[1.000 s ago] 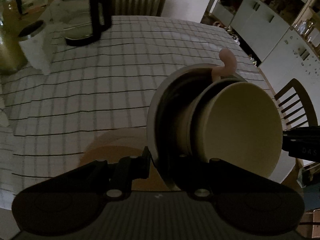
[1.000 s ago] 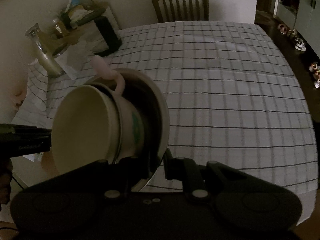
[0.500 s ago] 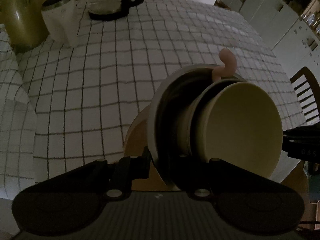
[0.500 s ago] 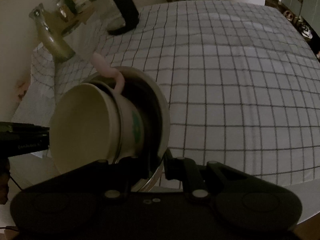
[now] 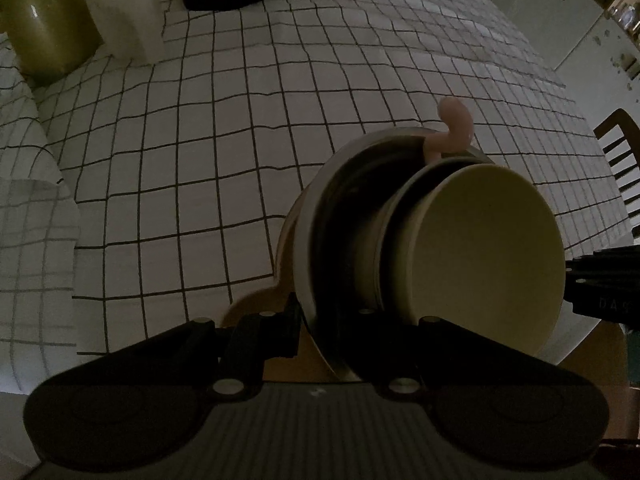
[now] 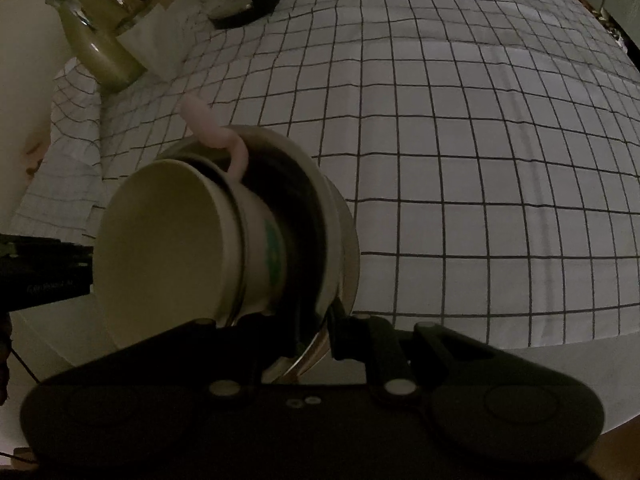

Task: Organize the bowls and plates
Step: 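Carry the nested bowls with both grippers toward the pink plates, then lower the nested bowls onto the pink plates and open both grippers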

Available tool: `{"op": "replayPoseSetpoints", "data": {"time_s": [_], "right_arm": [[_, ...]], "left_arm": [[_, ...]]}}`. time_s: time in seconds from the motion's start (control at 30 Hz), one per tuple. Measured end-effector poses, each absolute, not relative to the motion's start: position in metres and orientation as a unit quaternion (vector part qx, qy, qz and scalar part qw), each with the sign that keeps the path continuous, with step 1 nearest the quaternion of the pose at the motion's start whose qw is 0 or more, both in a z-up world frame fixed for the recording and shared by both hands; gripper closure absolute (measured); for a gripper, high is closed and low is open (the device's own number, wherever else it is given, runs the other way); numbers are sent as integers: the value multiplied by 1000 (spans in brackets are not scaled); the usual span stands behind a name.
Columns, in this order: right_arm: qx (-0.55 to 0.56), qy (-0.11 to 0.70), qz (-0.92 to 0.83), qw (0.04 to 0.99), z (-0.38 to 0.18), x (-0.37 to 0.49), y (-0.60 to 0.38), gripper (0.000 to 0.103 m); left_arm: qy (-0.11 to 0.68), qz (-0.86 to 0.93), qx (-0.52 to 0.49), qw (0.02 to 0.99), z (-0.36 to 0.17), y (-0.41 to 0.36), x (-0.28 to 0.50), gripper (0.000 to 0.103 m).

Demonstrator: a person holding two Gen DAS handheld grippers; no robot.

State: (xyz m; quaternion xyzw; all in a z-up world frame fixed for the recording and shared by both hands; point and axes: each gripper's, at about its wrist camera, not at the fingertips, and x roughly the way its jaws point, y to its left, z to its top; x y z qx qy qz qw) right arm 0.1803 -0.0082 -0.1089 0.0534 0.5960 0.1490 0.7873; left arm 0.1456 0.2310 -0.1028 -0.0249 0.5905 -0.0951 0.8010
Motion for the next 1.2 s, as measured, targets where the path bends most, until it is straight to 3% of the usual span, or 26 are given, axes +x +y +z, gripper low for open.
{"op": "replayPoseSetpoints", "data": {"time_s": [0.37,0.8,0.87,1.0,1.2], "right_arm": [[62,602,141,783,-115,182,-8,87],[62,593,135,791,-110,179,-10,75],[63,590,135,793,-108,178,-11,74],[65,584,138,797,-104,174,-12,73],[66,567,148,808,-91,164,-14,69]], "left_arm": [[584,-99,-18,806,-106,232,145,88],[567,-94,0,819,-101,235,136,87],[565,-94,-1,820,-100,236,134,86],[554,-88,0,828,-94,238,131,72],[535,-79,-5,841,-80,242,121,71]]}}
